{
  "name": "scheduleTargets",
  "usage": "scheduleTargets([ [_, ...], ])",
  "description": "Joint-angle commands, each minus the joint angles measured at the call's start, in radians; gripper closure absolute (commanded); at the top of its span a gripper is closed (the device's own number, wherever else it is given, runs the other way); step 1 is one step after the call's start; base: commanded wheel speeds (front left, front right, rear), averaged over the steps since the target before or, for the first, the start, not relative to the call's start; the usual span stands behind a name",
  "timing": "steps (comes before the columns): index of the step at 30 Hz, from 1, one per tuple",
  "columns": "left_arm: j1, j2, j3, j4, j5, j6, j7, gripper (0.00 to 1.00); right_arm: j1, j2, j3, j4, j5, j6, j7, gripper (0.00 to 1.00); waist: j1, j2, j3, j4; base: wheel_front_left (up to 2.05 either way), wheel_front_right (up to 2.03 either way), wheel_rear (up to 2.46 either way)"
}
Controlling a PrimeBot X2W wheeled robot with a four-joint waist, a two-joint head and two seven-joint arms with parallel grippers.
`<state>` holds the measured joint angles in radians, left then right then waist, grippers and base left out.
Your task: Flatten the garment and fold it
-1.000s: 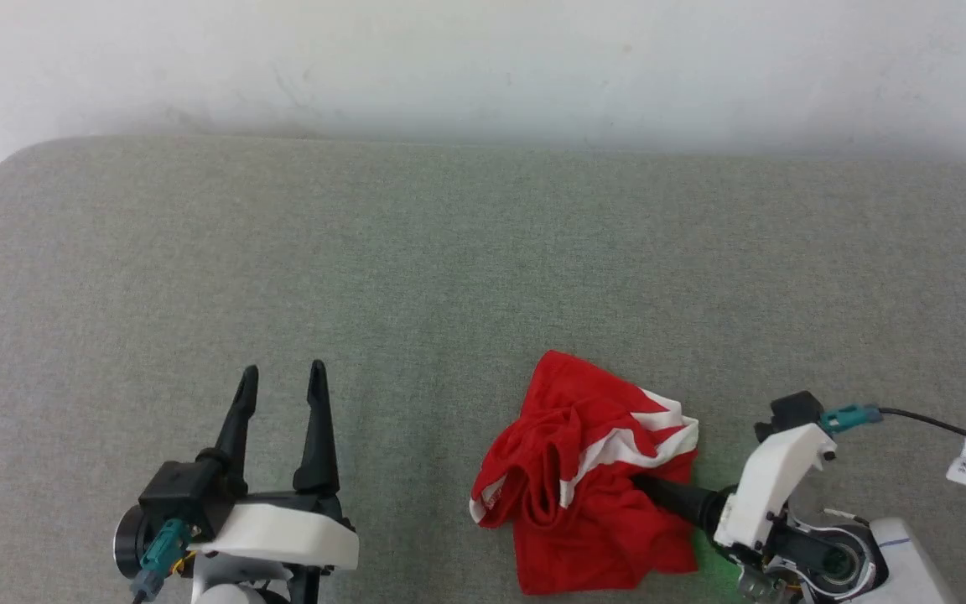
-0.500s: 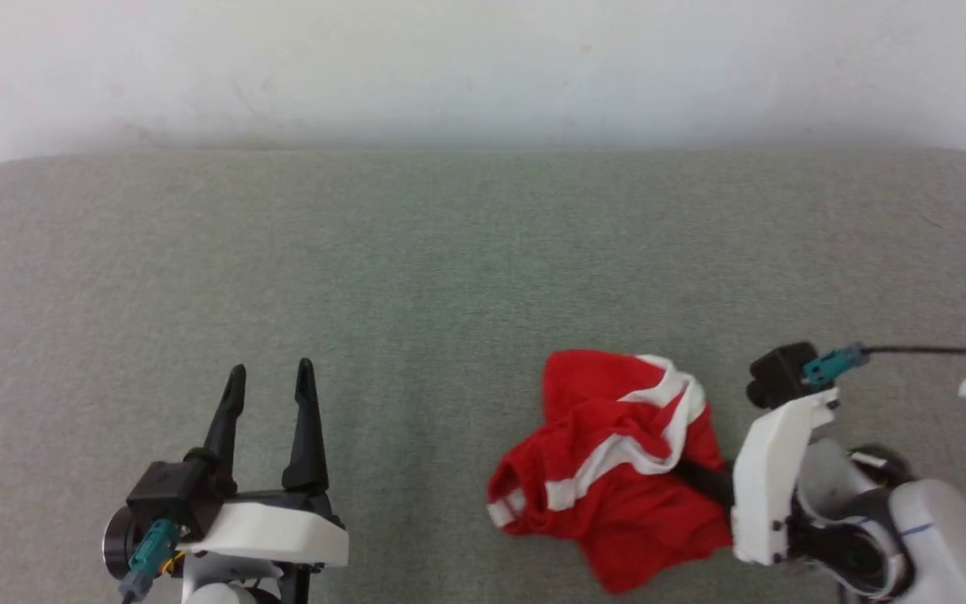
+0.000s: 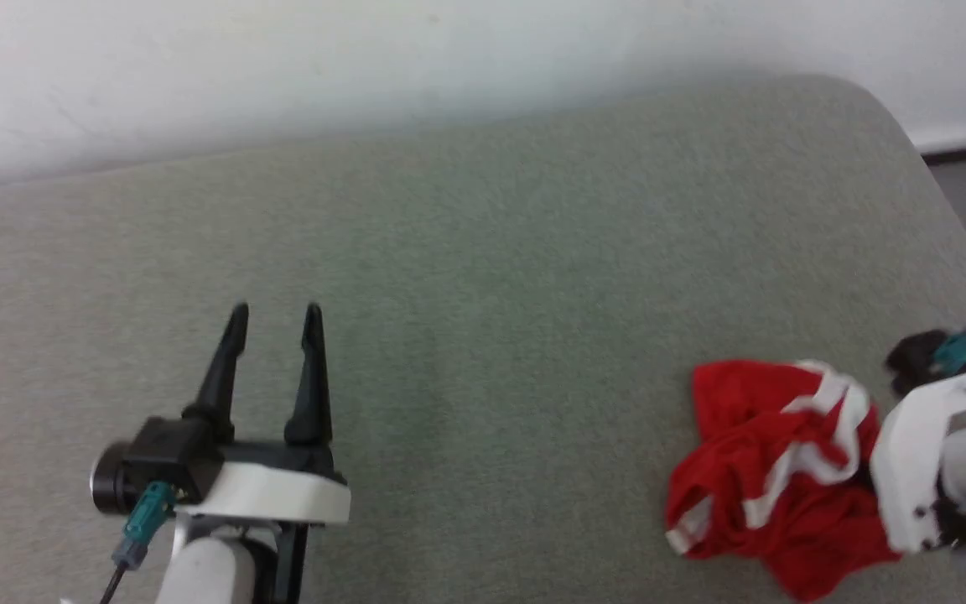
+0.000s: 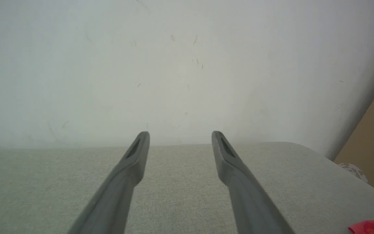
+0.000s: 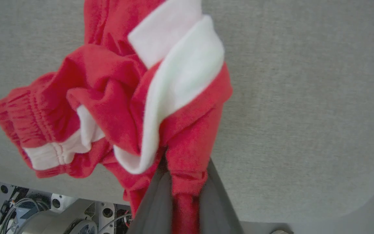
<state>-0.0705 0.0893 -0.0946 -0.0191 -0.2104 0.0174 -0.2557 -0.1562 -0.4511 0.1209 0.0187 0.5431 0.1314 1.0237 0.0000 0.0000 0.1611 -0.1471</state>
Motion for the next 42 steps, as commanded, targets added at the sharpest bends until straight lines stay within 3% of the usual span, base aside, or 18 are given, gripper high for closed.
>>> scheduleTargets([
  [1,-0.036,0.014,-0.006,-0.013,0.018,-0.009,0.001,0.00,-0.039,-0.009,-0.022,0.032,-0.009,-0.001,-0.033,1.00,0.0000,0.0000,0.129,-0.113,0.00,0.00,0.00],
  [10,-0.160,0.042,-0.061,-0.081,0.069,-0.028,0.060,0.00,-0.193,-0.068,-0.159,0.322,-0.042,-0.001,-0.330,1.00,0.0000,0.0000,0.284,-0.144,0.00,0.00,0.00],
  [11,-0.168,0.043,-0.065,-0.082,0.071,-0.029,0.063,0.00,-0.208,-0.070,-0.170,0.355,-0.045,-0.001,-0.377,0.82,0.0000,0.0000,0.292,-0.143,0.00,0.00,0.00],
  [12,-0.173,0.043,-0.068,-0.081,0.071,-0.031,0.064,0.00,-0.222,-0.071,-0.170,0.380,-0.046,-0.001,-0.432,0.45,0.0000,0.0000,0.298,-0.140,0.00,0.00,0.00],
  [13,-0.176,0.044,-0.069,-0.078,0.070,-0.032,0.064,0.00,-0.235,-0.071,-0.171,0.403,-0.055,-0.001,-0.501,0.00,0.0000,0.0000,0.301,-0.139,0.00,0.00,0.00],
  [21,-0.151,0.031,-0.069,-0.028,0.041,-0.027,0.039,0.00,-0.259,-0.042,-0.247,0.652,-0.162,-0.001,-0.909,0.00,0.0000,0.0000,0.239,-0.115,0.00,0.00,0.00],
  [27,-0.101,0.019,-0.064,0.005,0.014,-0.020,0.023,0.00,-0.209,-0.035,-0.334,0.683,-0.237,-0.001,-1.095,0.00,0.0000,0.0000,0.145,-0.090,0.00,0.00,0.00],
  [33,-0.026,0.014,-0.046,0.014,-0.003,0.007,0.011,0.00,-0.077,0.025,-0.403,0.506,-0.277,-0.001,-1.174,0.00,0.0000,0.0000,0.041,-0.041,0.00,0.00,0.00],
  [42,0.029,0.025,0.005,-0.011,0.003,0.048,-0.002,0.00,0.079,0.202,-0.342,0.143,-0.298,-0.001,-1.091,0.00,0.0000,0.0000,-0.026,0.068,0.00,0.00,0.00],
])
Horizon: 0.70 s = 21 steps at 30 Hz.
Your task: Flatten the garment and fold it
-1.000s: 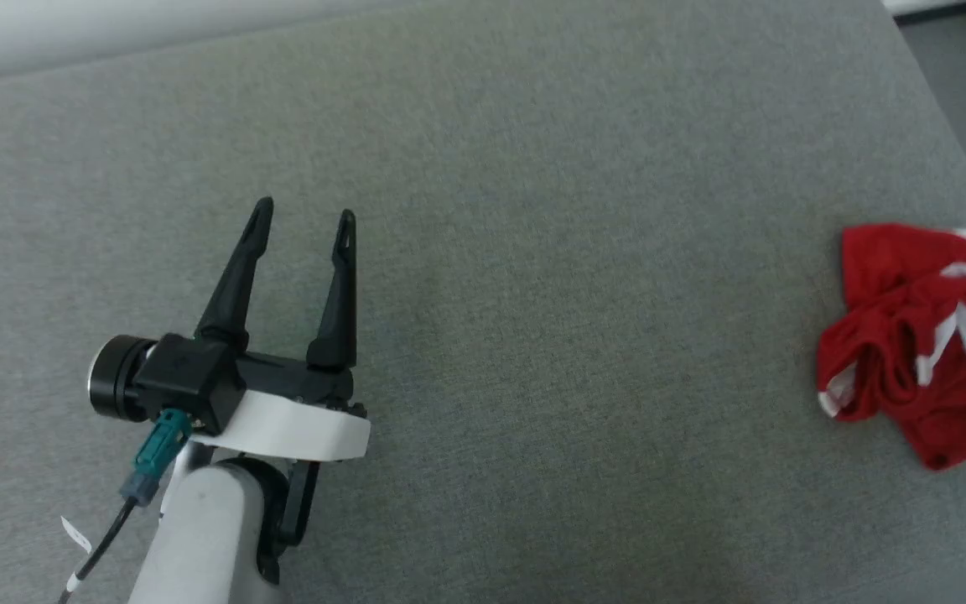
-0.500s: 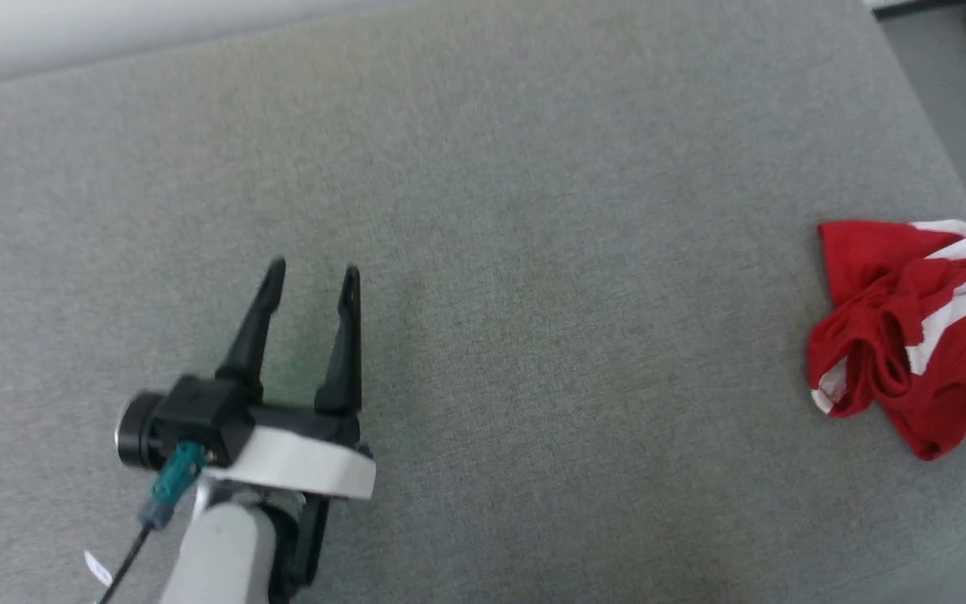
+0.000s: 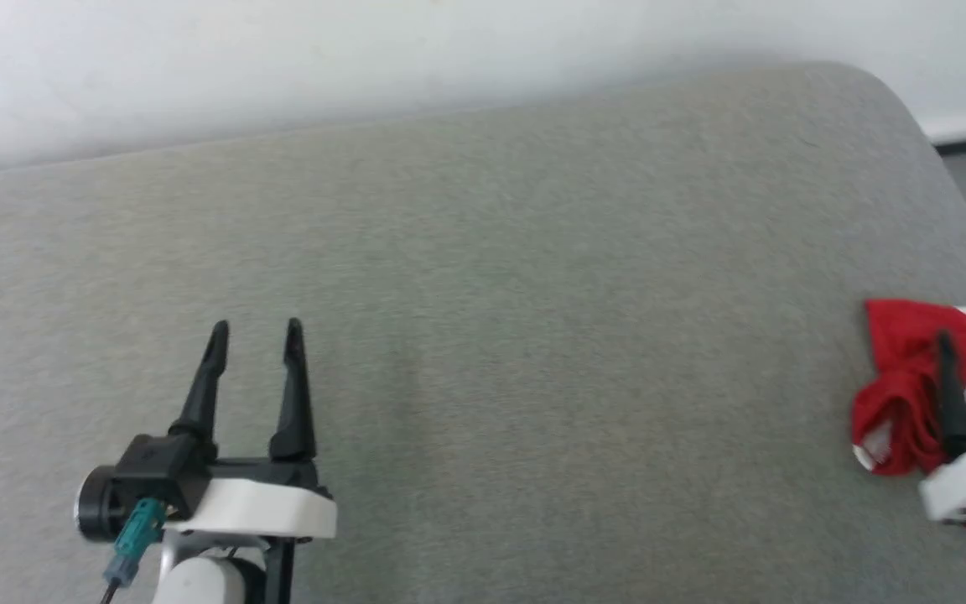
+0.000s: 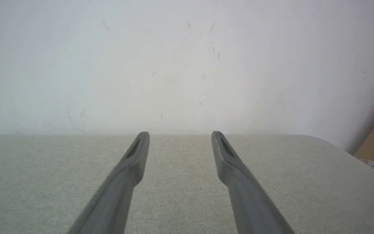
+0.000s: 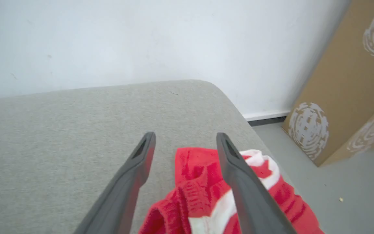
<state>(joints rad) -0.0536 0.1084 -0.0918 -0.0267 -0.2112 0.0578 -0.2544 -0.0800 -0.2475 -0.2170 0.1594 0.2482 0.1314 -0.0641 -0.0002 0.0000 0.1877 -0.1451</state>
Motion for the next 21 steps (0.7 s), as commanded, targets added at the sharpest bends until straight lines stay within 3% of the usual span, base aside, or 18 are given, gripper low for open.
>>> scheduleTargets([
  [1,0.017,0.008,0.009,-0.005,0.004,0.011,-0.004,0.00,0.008,0.016,0.013,-0.019,-0.002,-0.001,0.005,0.00,0.0002,0.0000,-0.055,0.075,0.00,0.00,0.00],
  [7,0.052,0.039,0.064,0.001,0.006,0.030,-0.006,0.00,0.018,0.111,0.124,-0.107,-0.026,-0.001,0.019,0.00,0.0002,0.0000,-0.086,0.110,0.00,0.00,0.00],
  [14,0.133,0.082,0.126,0.006,0.008,0.050,-0.007,0.00,0.061,0.159,0.201,-0.173,-0.058,-0.001,0.016,0.00,0.0002,0.0000,-0.120,0.116,0.00,0.00,0.00],
  [21,0.202,0.072,0.104,0.020,0.008,0.050,-0.004,0.00,0.136,0.183,0.216,-0.215,-0.078,-0.001,0.033,0.00,0.0002,0.0000,-0.145,0.110,0.00,0.00,0.00],
])
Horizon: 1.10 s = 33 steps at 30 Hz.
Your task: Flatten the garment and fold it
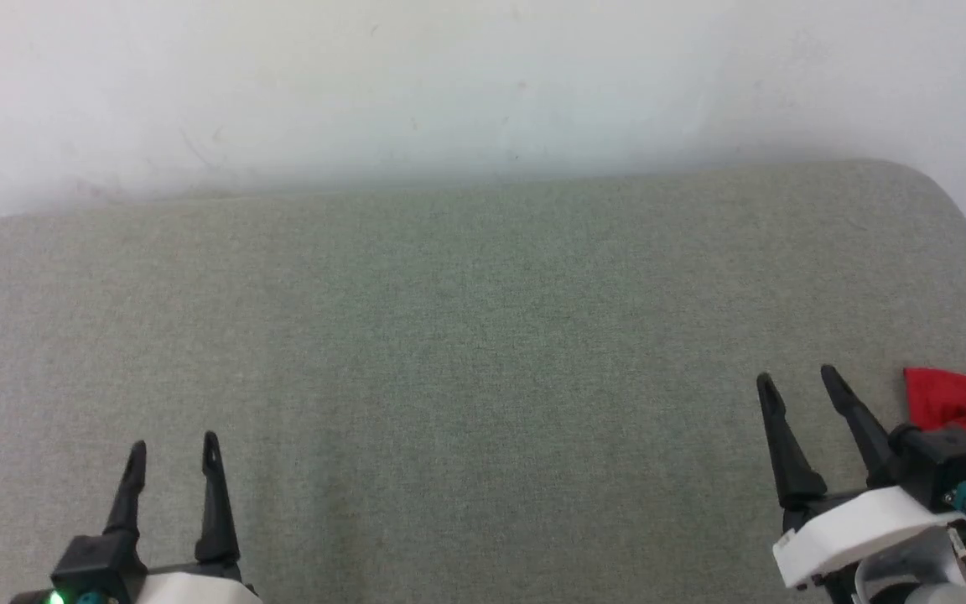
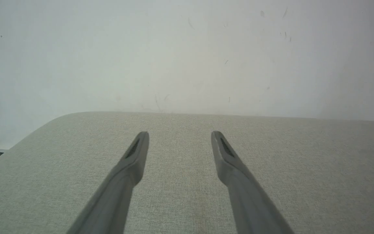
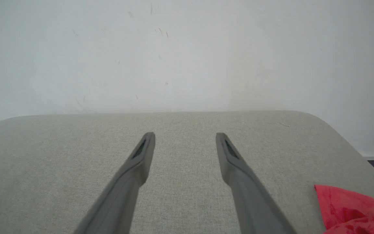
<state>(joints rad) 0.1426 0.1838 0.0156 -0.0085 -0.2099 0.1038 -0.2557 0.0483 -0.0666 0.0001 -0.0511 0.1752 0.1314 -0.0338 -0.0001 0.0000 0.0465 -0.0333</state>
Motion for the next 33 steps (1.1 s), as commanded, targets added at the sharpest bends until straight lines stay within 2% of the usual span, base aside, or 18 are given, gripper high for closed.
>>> scheduleTargets([
  [1,0.011,-0.008,-0.009,0.003,0.008,0.006,-0.002,0.00,0.016,0.004,-0.002,-0.007,-0.008,-0.001,0.005,0.00,0.0001,0.0000,-0.005,-0.002,0.00,0.00,0.00],
  [9,0.009,0.009,-0.039,0.026,0.013,-0.017,0.009,0.00,0.045,0.010,0.000,-0.019,-0.024,-0.001,0.013,0.00,0.0001,0.0000,-0.010,-0.003,0.00,0.00,0.00],
  [10,0.006,0.005,-0.038,0.025,0.014,-0.015,0.010,1.00,0.036,0.006,0.001,-0.012,-0.017,0.000,0.013,1.00,0.0001,0.0000,-0.010,-0.003,0.00,0.00,0.00],
  [33,-0.020,-0.019,-0.034,0.022,0.048,-0.030,0.052,1.00,0.022,0.007,0.001,-0.001,-0.044,0.000,0.017,1.00,0.0001,0.0000,-0.017,0.003,0.00,0.00,0.00],
])
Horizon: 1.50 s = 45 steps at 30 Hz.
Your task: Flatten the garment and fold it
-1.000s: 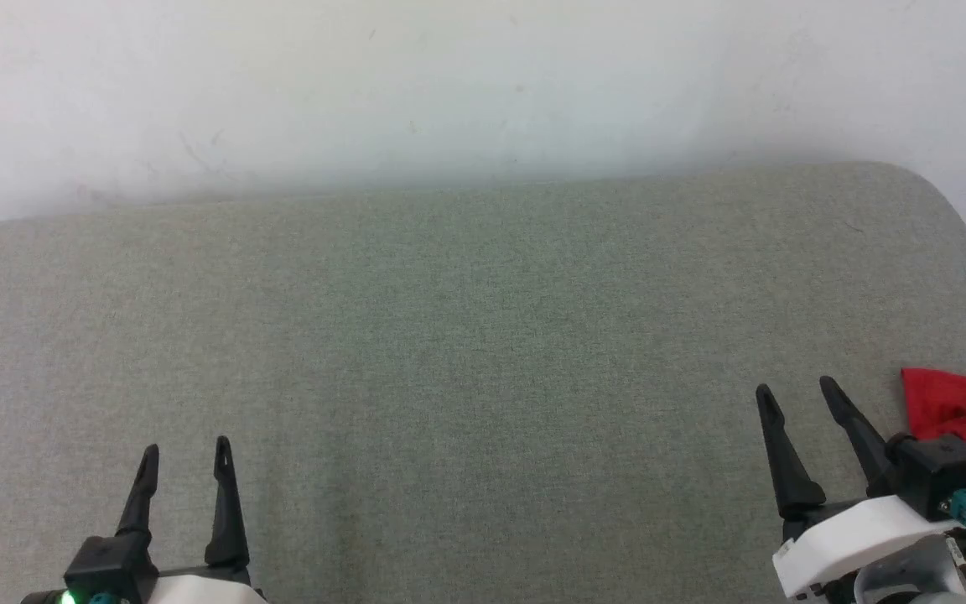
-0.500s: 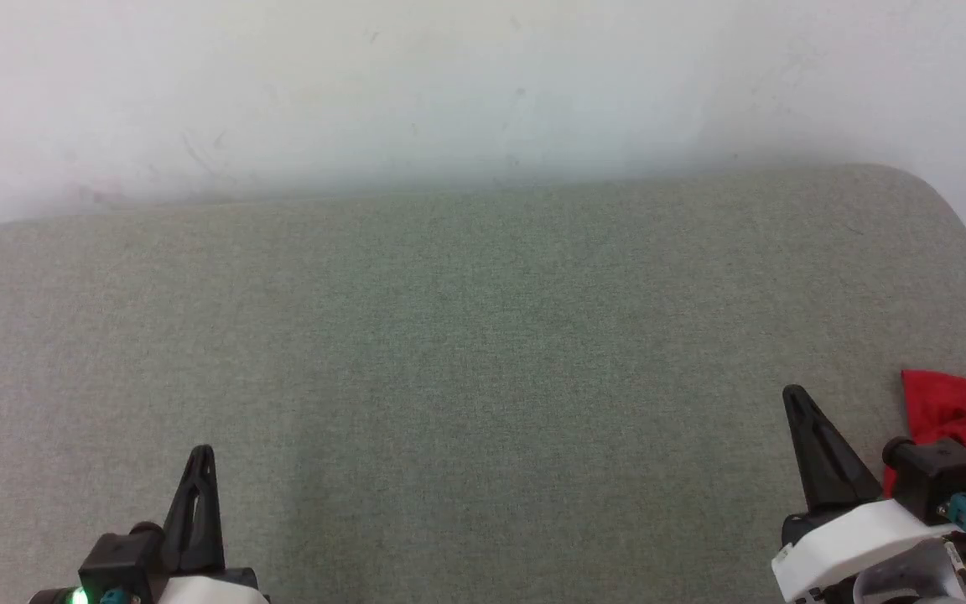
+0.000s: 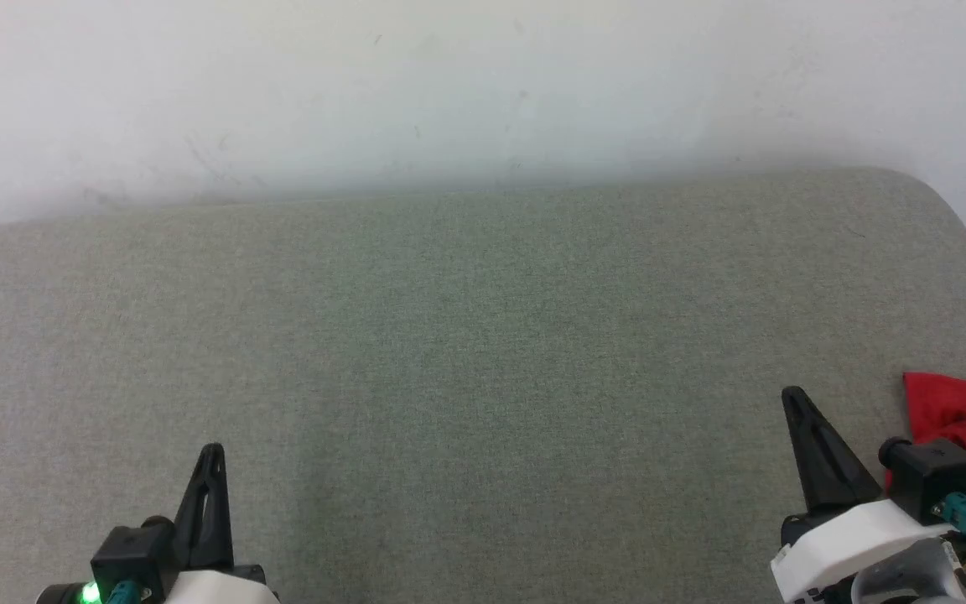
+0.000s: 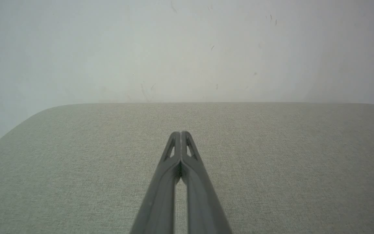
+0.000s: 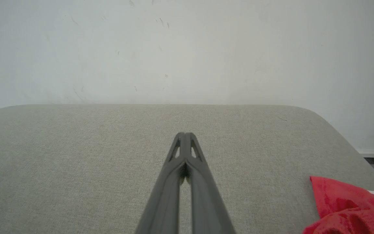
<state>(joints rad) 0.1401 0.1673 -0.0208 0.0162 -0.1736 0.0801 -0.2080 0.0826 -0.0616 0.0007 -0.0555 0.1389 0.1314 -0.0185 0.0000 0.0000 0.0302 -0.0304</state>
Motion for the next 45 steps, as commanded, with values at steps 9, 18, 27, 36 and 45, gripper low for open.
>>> scheduleTargets([
  [9,-0.027,-0.011,0.004,-0.003,0.024,-0.012,0.020,1.00,-0.018,0.003,0.000,0.008,-0.018,0.000,0.003,1.00,0.0000,0.0000,-0.003,0.003,0.00,0.00,0.00],
  [18,-0.037,-0.021,0.005,-0.005,0.038,-0.019,0.038,1.00,-0.024,0.004,0.000,0.012,-0.029,0.000,0.004,1.00,0.0000,0.0000,-0.005,0.005,0.00,0.00,0.00],
  [27,-0.048,-0.031,0.007,-0.006,0.052,-0.025,0.056,1.00,-0.030,0.004,0.000,0.017,-0.041,0.000,0.006,1.00,0.0000,0.0000,-0.008,0.008,0.00,0.00,0.00],
  [36,-0.059,-0.041,0.009,-0.007,0.066,-0.031,0.073,1.00,-0.036,0.005,0.000,0.021,-0.052,0.000,0.007,1.00,0.0000,0.0000,-0.010,0.010,0.00,0.00,0.00],
  [45,-0.069,-0.051,0.010,-0.008,0.080,-0.038,0.091,1.00,-0.042,0.006,0.000,0.026,-0.064,0.000,0.009,1.00,0.0000,0.0000,-0.013,0.013,0.00,0.00,0.00],
])
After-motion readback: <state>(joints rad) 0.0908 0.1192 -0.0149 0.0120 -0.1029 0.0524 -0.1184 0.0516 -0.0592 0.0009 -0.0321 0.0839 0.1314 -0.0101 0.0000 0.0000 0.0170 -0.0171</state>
